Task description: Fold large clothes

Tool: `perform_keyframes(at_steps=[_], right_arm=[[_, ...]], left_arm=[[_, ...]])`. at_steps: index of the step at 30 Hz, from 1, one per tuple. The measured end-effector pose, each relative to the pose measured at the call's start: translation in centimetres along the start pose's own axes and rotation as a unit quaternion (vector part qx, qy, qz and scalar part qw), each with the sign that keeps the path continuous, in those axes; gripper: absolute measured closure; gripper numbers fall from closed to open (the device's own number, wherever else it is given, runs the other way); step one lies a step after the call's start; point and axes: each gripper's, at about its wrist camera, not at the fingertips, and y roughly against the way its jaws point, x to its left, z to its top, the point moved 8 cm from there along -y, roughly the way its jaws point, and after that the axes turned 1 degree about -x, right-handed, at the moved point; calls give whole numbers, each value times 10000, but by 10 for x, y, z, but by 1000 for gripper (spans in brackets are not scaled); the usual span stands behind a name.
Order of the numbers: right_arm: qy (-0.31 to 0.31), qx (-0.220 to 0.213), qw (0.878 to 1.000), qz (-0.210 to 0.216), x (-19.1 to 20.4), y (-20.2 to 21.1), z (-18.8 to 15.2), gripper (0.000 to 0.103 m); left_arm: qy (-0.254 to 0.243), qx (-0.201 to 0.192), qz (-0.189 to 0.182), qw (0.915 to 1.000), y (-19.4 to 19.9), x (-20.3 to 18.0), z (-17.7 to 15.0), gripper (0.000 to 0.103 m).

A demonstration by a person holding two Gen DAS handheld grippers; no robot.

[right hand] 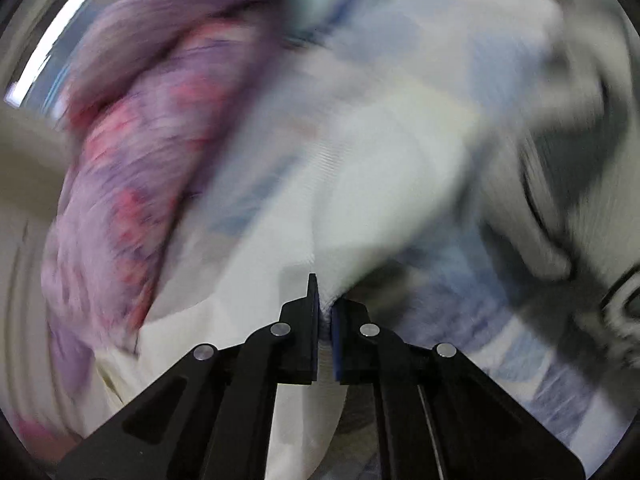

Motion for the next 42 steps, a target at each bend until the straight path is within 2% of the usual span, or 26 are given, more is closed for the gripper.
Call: perform_keyframes(at_steps=[2,3,6,9,10,13,14,15,16,18,20,21,22,24,25,28,30,32,36,39,40,42], right_arm=[[540,-283,9980,135,35,25,2,98],[841,-420,9950,340,62,42,-1,98],[1556,-600,9820,883,136,73,-23,99],[2241,-349,9610,1585,226,91,-86,98],[2461,-256,9541,1689,245,92,-109,98],[2746,487,9361,2143,300,78,-200,98],[2831,671,9318,2168,310,72,-223,98],[3109,917,9225,2097,325,61,-265,98],[3356,1087,9163,1897,332,49,-293,98],[3874,1412,9016,1311,333,19,-348,94],[4196,2030,8828,585,317,-18,-392,84],[4244,2160,8789,270,307,-28,-400,84],[4152,2199,8825,216,301,-29,-400,84],[3693,2197,9017,484,296,-21,-385,83],[3459,2173,9109,583,293,-13,-374,76],[3111,1952,9268,789,281,10,-340,42],[3086,1590,9347,758,271,26,-314,42],[2929,1257,9464,521,251,37,-284,42],[2398,1106,9643,180,208,27,-244,42],[2084,1116,9716,122,178,34,-230,42],[2007,1119,9732,113,171,34,-224,42],[1975,1091,9741,106,159,42,-216,42]], left_arm=[[167,-186,-410,9988,14,1,7,35],[297,-345,-603,9971,27,5,12,35],[580,-562,-853,9931,53,21,20,35],[972,-826,-984,9869,80,50,24,35],[1114,-904,-996,9846,89,61,25,35],[1515,-1100,-924,9780,108,105,23,35],[1577,-1131,-886,9770,112,116,21,35],[1627,-1171,-807,9764,116,131,19,35],[1630,-1181,-755,9766,120,138,20,35],[1634,-1154,-620,9778,120,154,19,35],[1667,-1068,-563,9786,116,166,17,35],[1716,-1025,-613,9779,115,171,15,35],[1725,-1020,-671,9774,115,173,11,35],[1675,-1041,-708,9778,117,172,9,35],[1621,-1039,-742,9785,118,170,8,35],[1500,-1016,-878,9795,117,149,13,35],[1322,-1023,-1020,9806,119,123,19,35],[1019,-979,-1120,9836,116,94,28,35],[157,-911,-1242,9879,103,13,47,35],[-611,-1026,-1050,9873,82,-42,62,35],[-927,-1034,-875,9864,71,-58,66,35],[-1246,-846,-470,9875,48,-74,71,35]])
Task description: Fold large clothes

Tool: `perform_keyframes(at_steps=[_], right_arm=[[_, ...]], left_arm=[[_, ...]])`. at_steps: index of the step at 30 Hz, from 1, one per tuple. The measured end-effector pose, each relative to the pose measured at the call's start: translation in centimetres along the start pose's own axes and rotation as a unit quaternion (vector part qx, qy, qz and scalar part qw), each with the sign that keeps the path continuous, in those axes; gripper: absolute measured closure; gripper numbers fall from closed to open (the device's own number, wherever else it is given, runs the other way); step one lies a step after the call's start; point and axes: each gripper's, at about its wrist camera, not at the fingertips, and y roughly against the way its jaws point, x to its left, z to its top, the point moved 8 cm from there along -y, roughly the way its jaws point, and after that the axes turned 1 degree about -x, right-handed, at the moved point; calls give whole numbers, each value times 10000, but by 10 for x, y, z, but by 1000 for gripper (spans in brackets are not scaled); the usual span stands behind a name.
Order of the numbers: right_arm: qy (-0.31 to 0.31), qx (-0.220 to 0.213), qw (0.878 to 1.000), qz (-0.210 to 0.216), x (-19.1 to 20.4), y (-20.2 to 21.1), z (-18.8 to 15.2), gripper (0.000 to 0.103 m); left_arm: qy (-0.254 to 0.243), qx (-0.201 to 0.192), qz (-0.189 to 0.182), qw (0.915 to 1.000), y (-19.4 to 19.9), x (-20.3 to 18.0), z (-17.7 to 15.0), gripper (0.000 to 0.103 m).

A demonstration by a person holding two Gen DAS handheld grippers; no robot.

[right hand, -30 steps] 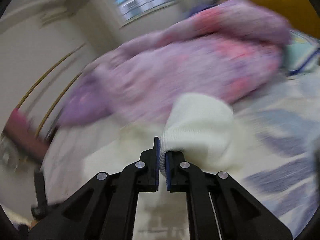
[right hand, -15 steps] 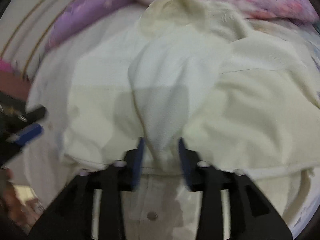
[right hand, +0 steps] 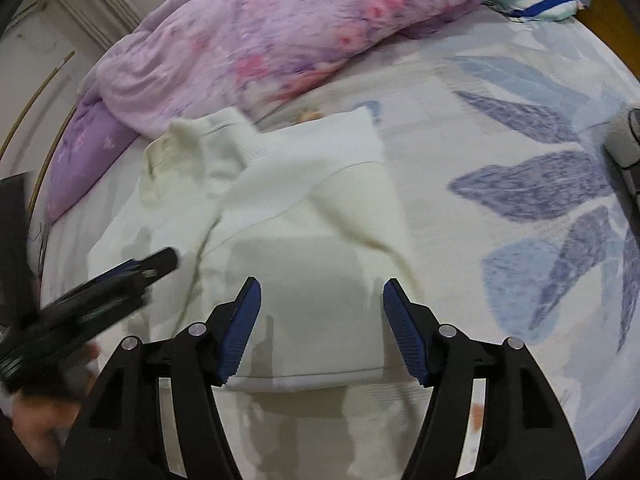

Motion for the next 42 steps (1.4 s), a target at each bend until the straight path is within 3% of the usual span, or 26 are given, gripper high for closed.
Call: perform_keyframes(at_steps=[3,4,5,6,9,12,14,18,21,25,29,31,34,36,38,40,42], right_arm=[[-130,-10,9999,-78,-22,2,-2,42],[-205,19,9998,-53,-26,2,-2,42],[-299,55,9995,-68,-32,0,-3,42],[-358,65,9993,-72,-35,-1,-4,42],[-368,82,9993,-22,-36,1,-6,42],[-393,1,9991,164,-28,3,0,42],[-339,-119,9990,257,-18,5,6,42],[-151,-100,9987,485,6,0,10,42],[-22,-17,9985,554,23,-9,7,42],[172,25,9988,450,36,-18,4,41],[641,189,9977,-76,35,-36,-4,41],[767,248,9962,-338,30,-41,-3,41],[620,152,9976,-260,28,-33,7,43],[660,6,9977,-118,32,-24,13,50],[695,-19,9976,52,35,-21,13,71],[841,257,9961,66,34,-32,4,85],[751,495,9959,21,25,-46,-6,89]], left_arm=[[-228,405,392,9981,-35,-4,-4,39],[-318,404,493,9975,-40,-2,-5,48],[-371,336,607,9969,-40,1,-5,70],[-276,229,510,9981,-36,8,-4,80],[313,-274,161,9990,-3,36,1,91],[992,-906,-284,9905,46,85,-2,91],[1348,-1129,-329,9839,68,114,-9,92],[2285,-1376,-680,9614,83,182,-52,93],[2720,-1096,-596,9542,62,214,-90,93],[3194,-781,-702,9418,38,226,-121,93],[3603,-544,-713,9285,27,232,-143,80],[3908,-473,-737,9163,28,241,-151,74],[4204,-432,-622,9042,37,257,-160,70],[4230,-439,-395,9042,49,267,-163,70],[4236,-570,7,9041,66,278,-162,70],[4216,-946,146,9017,90,283,-154,70],[4021,-1290,191,9062,110,275,-137,70]])
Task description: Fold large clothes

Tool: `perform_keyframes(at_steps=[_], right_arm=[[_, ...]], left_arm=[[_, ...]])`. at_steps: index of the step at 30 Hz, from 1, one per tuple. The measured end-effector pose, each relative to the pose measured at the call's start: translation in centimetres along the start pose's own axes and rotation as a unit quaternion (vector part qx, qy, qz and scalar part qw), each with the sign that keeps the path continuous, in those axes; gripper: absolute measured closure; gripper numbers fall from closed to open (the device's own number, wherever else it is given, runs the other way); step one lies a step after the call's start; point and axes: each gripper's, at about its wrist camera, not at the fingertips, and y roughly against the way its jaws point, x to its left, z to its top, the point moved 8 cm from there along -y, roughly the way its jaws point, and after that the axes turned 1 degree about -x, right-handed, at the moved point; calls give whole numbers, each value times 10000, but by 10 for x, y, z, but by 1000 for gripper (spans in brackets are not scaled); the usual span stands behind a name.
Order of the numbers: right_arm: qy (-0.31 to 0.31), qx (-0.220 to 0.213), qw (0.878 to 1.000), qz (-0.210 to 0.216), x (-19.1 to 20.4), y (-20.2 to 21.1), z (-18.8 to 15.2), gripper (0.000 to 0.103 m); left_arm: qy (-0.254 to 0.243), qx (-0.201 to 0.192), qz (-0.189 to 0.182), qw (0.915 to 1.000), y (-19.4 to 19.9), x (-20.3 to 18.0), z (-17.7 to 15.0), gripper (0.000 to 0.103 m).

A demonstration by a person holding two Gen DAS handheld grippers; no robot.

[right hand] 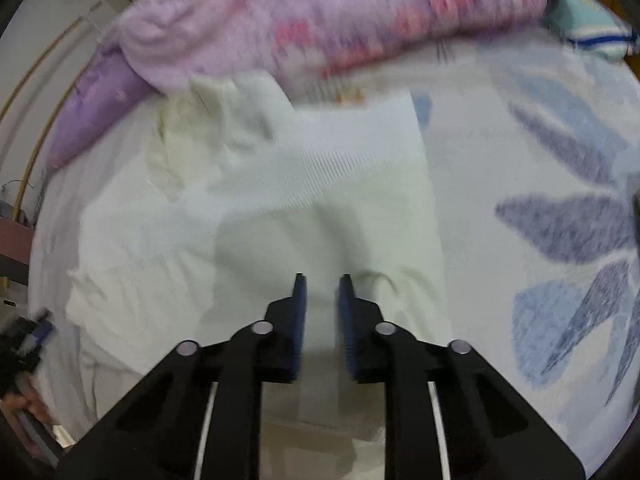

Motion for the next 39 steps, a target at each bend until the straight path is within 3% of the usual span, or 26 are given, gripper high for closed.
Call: perform_keyframes(at_steps=[4,7,9,13,15,18,19,21,22,23,25,26,29,35,39], right_arm=[[-466,156,9988,26,-19,-19,-10,90],[-433,186,9989,-35,-22,-26,-11,91],[-364,220,9991,-72,-23,-32,-13,91],[-439,165,9989,41,-29,-39,-12,93],[-506,207,9985,41,-29,-40,-11,93],[-685,383,9969,84,-25,-31,-4,88],[-734,356,9965,166,-23,-26,2,87],[-695,138,9972,254,-20,-14,20,87],[-670,34,9974,249,-20,-10,31,84],[-672,-18,9974,252,-20,-10,39,72],[-771,-154,9967,177,-28,-13,62,49],[-850,-195,9961,131,-32,-17,72,47],[-1139,-215,9932,89,-50,-35,104,46],[-1563,-24,9876,-139,-79,-71,136,43],[-1658,13,9862,-29,-83,-82,145,40]], left_arm=[[-611,403,-440,9963,-23,-48,-13,70],[-1078,796,99,9909,-67,-55,-31,70],[-1020,1087,363,9882,-98,-43,-40,70],[-1254,1083,524,9848,-109,-46,-32,70],[-1251,1164,464,9842,-109,-45,-30,70],[-1046,1337,71,9855,-96,-45,-22,69],[-1034,1324,-55,9858,-89,-46,-16,66],[-1080,1156,-97,9874,-78,-50,0,43],[-1083,1032,-115,9887,-75,-52,9,36],[-1063,867,-108,9905,-75,-51,24,23],[-957,811,-64,9921,-82,-43,45,20],[-889,867,4,9923,-93,-44,54,20],[-659,992,174,9927,-122,-31,82,20],[-216,1344,364,9900,-159,-14,100,20],[-630,1326,642,9871,-170,-24,104,24]])
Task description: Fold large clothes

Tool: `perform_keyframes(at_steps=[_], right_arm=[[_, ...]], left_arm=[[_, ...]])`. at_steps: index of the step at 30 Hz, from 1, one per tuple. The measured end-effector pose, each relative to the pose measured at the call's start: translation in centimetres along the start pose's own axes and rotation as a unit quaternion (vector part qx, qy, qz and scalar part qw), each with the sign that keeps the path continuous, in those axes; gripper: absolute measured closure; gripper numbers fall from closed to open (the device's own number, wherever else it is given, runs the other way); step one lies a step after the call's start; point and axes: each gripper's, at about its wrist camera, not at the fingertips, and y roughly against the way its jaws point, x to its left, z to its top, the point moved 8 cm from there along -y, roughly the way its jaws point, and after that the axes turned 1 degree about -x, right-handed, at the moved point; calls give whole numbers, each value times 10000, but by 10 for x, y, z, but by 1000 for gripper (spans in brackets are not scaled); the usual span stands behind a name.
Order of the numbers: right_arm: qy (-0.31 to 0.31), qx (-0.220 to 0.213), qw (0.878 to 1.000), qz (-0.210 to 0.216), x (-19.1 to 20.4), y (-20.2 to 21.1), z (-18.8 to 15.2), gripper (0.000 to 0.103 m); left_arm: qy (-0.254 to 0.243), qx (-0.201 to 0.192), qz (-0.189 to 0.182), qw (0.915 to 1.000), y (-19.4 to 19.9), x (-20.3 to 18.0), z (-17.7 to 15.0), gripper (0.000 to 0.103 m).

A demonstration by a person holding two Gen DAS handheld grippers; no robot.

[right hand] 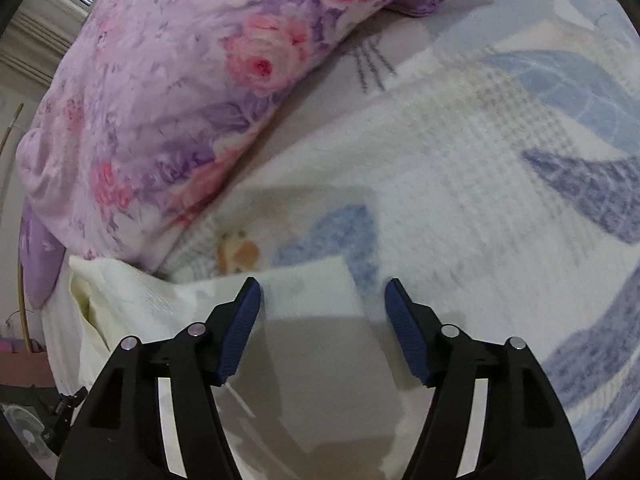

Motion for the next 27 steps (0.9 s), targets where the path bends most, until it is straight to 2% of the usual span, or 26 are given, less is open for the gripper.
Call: perform_keyframes(at_steps=[1,3,4,5,6,7,10,15,18,23,27], right_arm=[[103,26,9999,4,3,-1,0,40],[374,154,9990,166,13,-2,-2,45],[519,205,9984,128,16,-3,-4,55],[735,243,9970,34,19,-3,-7,73],[842,260,9961,-5,19,-3,-9,80],[906,244,9956,74,20,0,-11,88],[1064,-25,9942,163,20,21,-13,91],[943,-579,9921,598,17,79,-14,92],[993,-743,9887,837,14,115,-29,92],[964,-987,9846,1076,12,168,-56,92],[865,-1056,9837,1170,12,195,-88,92]], left_arm=[[-160,-42,40,9999,0,-5,2,29],[-393,-47,10,9992,0,-15,2,50],[-479,-21,-42,9988,-1,-19,1,60],[-556,13,-183,9983,-1,-24,0,78],[-655,-8,-162,9977,1,-28,0,90],[-750,-47,-203,9970,4,-32,1,94],[-904,-268,-237,9953,24,-36,0,94],[-923,-604,-695,9915,80,-30,-10,95],[-955,-755,-896,9885,107,-35,-22,95],[-1054,-945,-991,9850,144,-38,-53,95],[-1002,-957,-988,9854,172,-16,-80,96]])
